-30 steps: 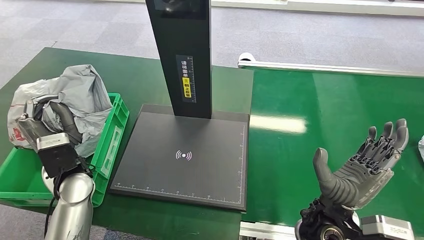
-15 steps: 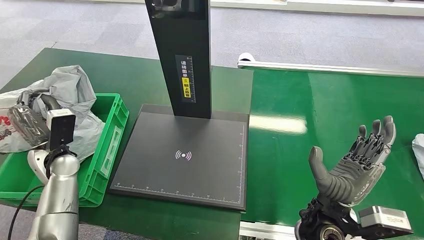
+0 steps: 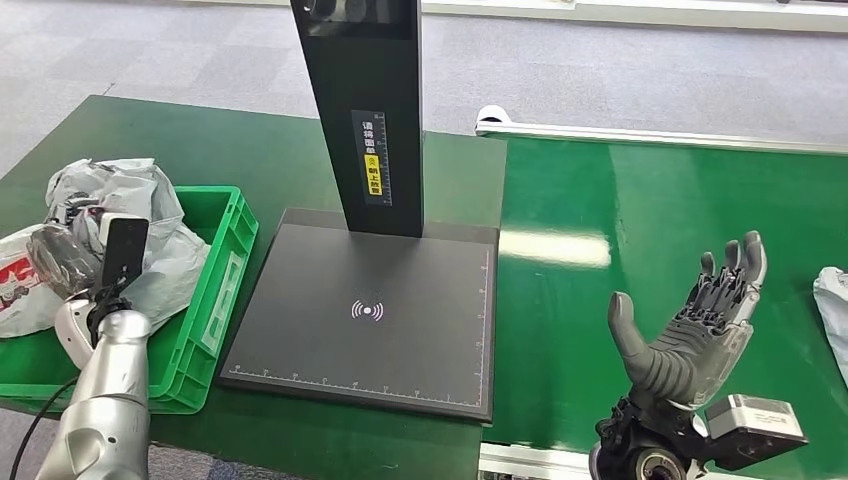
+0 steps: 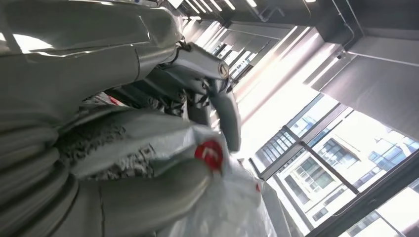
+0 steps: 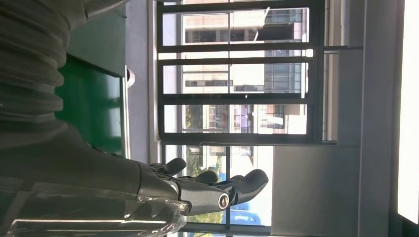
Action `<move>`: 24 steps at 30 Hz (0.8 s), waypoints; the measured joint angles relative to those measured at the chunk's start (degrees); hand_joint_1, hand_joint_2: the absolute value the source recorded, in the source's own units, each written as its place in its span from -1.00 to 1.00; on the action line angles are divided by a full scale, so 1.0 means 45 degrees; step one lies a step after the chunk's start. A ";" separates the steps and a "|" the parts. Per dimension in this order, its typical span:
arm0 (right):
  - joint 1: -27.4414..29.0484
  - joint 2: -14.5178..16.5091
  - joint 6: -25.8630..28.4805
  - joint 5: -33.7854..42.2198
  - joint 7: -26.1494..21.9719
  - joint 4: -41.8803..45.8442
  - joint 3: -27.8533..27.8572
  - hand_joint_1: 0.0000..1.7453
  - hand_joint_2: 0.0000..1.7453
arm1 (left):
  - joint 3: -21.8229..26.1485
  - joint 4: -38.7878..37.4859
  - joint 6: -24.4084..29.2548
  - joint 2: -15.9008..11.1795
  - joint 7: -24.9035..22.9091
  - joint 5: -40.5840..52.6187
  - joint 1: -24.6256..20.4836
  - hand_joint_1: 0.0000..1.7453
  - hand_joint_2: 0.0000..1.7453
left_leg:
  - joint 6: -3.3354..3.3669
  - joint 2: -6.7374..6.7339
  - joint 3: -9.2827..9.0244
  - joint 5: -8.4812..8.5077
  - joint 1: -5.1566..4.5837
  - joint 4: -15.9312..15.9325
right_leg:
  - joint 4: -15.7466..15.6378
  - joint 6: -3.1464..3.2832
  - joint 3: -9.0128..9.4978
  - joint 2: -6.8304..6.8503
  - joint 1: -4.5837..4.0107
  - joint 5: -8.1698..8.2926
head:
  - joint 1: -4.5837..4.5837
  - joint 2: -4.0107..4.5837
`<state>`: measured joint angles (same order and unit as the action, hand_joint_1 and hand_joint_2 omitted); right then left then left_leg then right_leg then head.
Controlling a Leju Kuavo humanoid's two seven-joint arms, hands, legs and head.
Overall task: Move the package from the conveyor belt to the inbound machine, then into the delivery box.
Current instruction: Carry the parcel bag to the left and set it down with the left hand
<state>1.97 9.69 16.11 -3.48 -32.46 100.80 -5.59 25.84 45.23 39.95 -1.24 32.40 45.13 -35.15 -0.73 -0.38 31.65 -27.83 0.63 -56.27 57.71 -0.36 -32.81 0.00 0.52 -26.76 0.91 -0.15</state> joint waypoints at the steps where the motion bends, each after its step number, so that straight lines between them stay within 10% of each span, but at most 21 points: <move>1: -0.0001 -0.0002 0.0001 -0.0004 0.0002 -0.0030 0.0001 -1.00 1.00 | 0.0027 -0.0099 0.0001 0.0008 0.0000 -0.0026 -0.0029 -1.00 1.00 | 0.0000 0.0000 0.0000 0.0000 0.0000 0.0000 | 0.0000 0.0000 0.0000 0.0000 0.0000 0.0000 | 0.0000 0.0000; 17: -0.0374 -0.0125 0.0283 -0.0032 0.0207 -0.0472 0.0008 -1.00 1.00 | -0.0335 -0.1247 0.0002 -0.0113 0.0522 -0.2084 -0.0738 -1.00 1.00 | 0.0000 0.0000 0.0001 0.0000 0.0000 0.0000 | 0.0001 0.0000 0.0001 0.0000 0.0000 0.0000 | -0.0001 0.0000; 24: -0.0457 -0.0153 0.0414 -0.0065 0.0391 -0.0693 0.0006 -1.00 1.00 | -0.1335 0.1007 0.0033 0.0265 0.1693 -0.4247 0.0291 -1.00 1.00 | 0.0000 0.0007 0.0008 -0.0001 0.0000 0.0000 | 0.0000 -0.0001 0.0000 0.0007 0.0001 -0.0002 | -0.0004 0.0002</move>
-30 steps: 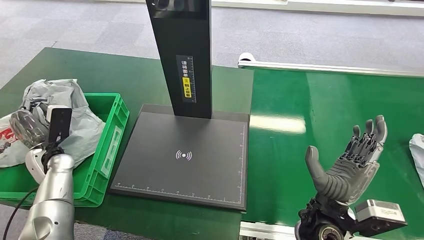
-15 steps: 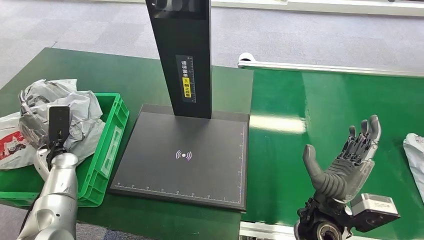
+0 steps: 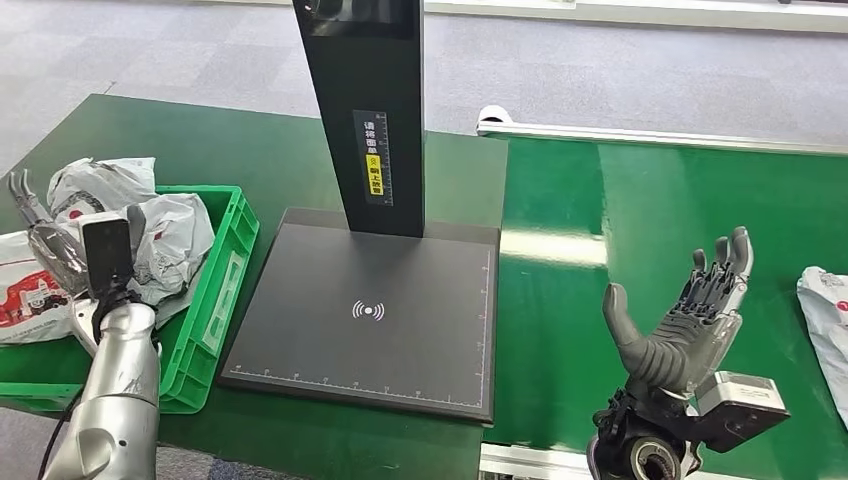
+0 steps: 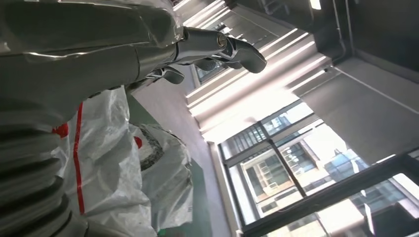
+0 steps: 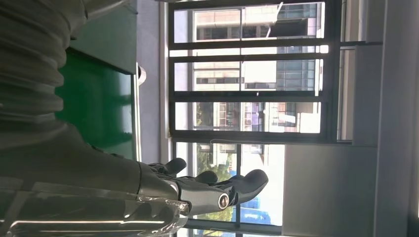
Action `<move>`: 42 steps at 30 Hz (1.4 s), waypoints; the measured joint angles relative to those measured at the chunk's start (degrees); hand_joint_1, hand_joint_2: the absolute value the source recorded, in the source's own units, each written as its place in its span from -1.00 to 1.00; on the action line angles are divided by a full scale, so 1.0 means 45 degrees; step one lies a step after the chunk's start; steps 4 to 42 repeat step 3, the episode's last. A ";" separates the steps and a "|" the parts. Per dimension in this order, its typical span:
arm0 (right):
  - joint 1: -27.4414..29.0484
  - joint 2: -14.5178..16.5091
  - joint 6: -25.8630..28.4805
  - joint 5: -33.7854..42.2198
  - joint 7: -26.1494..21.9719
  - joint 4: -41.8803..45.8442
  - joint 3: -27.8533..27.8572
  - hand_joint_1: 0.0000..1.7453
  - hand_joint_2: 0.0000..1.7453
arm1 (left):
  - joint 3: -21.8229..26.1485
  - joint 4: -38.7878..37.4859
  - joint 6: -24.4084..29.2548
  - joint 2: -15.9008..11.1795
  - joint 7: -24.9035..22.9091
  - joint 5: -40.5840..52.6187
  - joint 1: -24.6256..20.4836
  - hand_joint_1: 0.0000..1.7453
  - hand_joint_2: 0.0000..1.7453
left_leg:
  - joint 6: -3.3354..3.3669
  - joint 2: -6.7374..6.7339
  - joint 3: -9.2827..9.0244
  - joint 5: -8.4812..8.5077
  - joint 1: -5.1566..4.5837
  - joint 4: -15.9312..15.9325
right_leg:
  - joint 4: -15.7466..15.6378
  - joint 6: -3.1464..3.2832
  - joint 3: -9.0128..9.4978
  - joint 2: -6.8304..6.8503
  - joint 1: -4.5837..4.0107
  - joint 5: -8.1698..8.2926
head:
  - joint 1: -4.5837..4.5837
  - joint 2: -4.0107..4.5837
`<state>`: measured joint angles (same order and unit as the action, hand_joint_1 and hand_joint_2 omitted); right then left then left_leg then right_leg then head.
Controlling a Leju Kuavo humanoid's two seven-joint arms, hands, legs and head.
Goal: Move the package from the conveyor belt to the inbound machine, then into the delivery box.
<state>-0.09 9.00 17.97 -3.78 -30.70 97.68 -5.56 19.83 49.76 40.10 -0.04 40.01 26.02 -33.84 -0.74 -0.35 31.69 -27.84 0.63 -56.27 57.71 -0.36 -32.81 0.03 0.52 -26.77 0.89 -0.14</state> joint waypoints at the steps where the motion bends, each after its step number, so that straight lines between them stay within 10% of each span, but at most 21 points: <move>1: -0.0012 -0.0004 0.0001 -0.0001 0.0010 -0.0023 0.0000 -1.00 1.00 | -0.0149 0.0234 0.0001 0.0034 0.0013 -0.0044 0.0107 -1.00 1.00 | 0.0000 0.0001 0.0001 0.0000 0.0000 0.0000 | 0.0000 0.0000 0.0000 0.0001 0.0000 0.0000 | -0.0001 0.0000; 42: -0.0021 -0.0009 0.0004 0.0000 0.0017 -0.0052 0.0001 -1.00 1.00 | -0.0312 0.0560 0.0001 0.0080 0.0021 -0.0091 0.0234 -1.00 1.00 | 0.0000 -0.0001 0.0000 0.0000 0.0000 0.0000 | 0.0000 0.0000 0.0001 -0.0002 0.0000 0.0001 | 0.0000 -0.0002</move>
